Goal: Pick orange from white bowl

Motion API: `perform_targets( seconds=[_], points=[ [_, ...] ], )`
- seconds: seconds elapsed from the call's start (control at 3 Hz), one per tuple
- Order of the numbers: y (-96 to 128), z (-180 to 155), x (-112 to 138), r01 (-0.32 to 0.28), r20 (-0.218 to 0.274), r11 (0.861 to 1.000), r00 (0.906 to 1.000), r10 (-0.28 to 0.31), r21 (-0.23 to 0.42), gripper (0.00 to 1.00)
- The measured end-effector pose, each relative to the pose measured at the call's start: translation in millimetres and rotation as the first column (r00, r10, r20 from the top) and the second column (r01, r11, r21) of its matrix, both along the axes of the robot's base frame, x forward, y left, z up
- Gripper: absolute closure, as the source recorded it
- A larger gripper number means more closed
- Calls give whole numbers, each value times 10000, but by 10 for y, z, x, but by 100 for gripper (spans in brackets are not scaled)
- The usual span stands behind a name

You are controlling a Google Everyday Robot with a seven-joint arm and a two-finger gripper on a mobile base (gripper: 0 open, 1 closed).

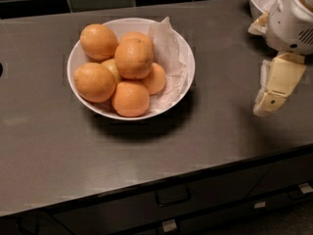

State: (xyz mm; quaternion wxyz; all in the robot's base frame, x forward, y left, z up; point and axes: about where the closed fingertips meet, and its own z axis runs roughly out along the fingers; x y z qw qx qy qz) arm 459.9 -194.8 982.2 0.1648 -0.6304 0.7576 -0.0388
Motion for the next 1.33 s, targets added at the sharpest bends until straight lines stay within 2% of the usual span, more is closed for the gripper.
perform_targets(
  seconds=[0.33, 0.67, 1.0, 1.33],
  points=[
    [315, 43, 244, -1002, 97, 9949, 9949, 1003, -125, 0],
    [644, 73, 469, -1845, 288, 9828, 9824, 1846, -52, 0],
    [646, 73, 470, -1849, 289, 9827, 9823, 1850, -53, 0],
    [830, 84, 584, -2391, 311, 9708, 9704, 2397, -220, 0]
  ],
)
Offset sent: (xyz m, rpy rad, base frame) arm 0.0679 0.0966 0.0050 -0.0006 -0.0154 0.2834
